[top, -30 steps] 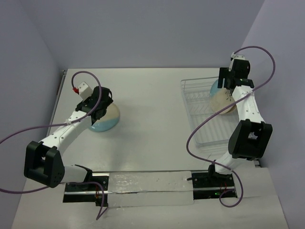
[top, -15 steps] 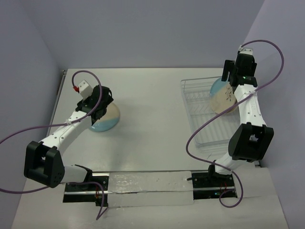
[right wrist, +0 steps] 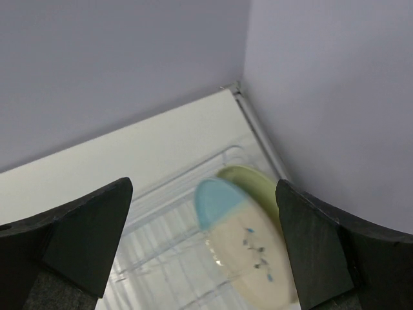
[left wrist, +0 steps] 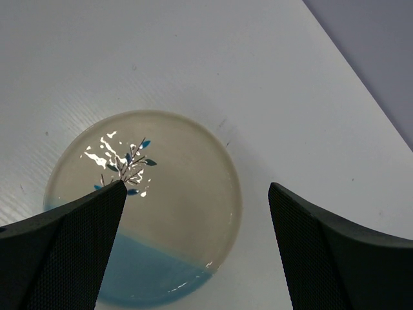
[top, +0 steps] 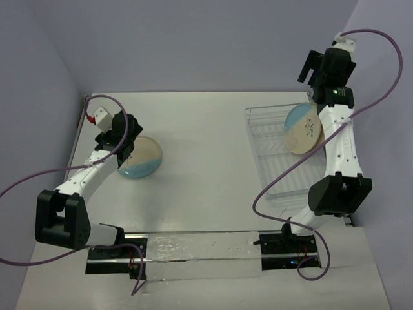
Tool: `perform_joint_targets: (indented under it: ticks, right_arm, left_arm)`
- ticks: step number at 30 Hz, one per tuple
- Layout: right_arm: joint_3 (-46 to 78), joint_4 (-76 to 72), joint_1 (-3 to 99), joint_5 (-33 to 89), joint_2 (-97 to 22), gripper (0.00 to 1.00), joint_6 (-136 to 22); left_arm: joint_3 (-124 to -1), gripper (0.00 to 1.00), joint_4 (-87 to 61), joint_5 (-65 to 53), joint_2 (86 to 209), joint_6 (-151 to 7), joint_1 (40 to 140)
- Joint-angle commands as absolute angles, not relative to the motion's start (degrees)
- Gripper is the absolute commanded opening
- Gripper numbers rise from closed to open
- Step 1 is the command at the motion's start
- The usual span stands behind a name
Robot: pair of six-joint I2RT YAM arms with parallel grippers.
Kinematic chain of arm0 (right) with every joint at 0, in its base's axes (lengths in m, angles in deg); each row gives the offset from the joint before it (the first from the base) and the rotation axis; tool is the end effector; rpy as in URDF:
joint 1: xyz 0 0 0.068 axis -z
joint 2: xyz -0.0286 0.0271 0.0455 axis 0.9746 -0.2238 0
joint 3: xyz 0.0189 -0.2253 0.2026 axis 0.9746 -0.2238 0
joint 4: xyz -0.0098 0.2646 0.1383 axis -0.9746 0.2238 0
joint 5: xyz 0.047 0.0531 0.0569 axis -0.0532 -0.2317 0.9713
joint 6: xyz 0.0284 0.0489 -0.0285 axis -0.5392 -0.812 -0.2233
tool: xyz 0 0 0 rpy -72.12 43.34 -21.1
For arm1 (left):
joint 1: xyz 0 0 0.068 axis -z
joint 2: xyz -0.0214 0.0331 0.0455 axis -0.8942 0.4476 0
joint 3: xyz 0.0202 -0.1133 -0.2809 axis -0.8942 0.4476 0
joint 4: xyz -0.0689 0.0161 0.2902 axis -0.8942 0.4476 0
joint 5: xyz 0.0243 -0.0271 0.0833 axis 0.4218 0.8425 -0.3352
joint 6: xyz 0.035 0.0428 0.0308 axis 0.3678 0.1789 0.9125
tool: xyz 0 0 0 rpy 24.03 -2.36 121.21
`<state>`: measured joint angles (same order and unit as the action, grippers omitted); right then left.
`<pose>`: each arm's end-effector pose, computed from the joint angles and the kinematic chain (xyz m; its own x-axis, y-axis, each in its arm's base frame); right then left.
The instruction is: Load the plates into the dish rack
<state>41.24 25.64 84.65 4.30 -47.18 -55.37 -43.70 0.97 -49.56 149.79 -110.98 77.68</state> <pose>0.4006 -0.0668 0.4832 -0.2665 0.1254 -0.9556 0.4105 0.9118 0.0052 0.3298 -0.0549 0.2701 -0.1814 -0.6018 -0.7778 -0.6020 0.6934 -0.3961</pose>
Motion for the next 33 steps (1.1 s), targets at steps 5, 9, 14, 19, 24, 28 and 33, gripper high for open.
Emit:
perform_joint_targets:
  ticks: [5,9,14,19,24,28,33]
  right_arm:
    - [43.66,25.35,68.23,11.17,-49.23,1.00,-59.30]
    - [35.33,17.92,63.61,17.39,-47.18,1.00,-63.68]
    - [28.05,14.36,59.19,22.12,-46.61,1.00,-67.71]
    - [25.19,10.53,55.66,20.92,-46.31,1.00,-69.96]
    - [21.87,10.21,54.11,19.93,-44.86,1.00,-70.40]
    - [18.42,9.38,54.13,18.43,-42.67,1.00,-70.80]
    - [15.95,9.21,54.13,18.39,-41.46,1.00,-70.80]
  left_arm:
    - [-41.46,0.99,3.90,-47.18,148.23,-117.10,71.54]
    - [-39.60,0.99,8.77,-48.58,145.91,-121.89,70.61]
    - [-36.19,0.99,10.25,-44.03,143.89,-123.64,66.88]
    - [-32.23,1.00,9.45,-40.44,143.87,-125.74,64.53]
    - [-31.19,0.97,7.38,-36.48,147.96,-125.71,61.87]
    - [-31.88,0.95,6.09,-35.21,152.51,-126.36,61.82]
    - [-33.51,0.66,4.09,-31.19,159.00,-124.68,61.65]
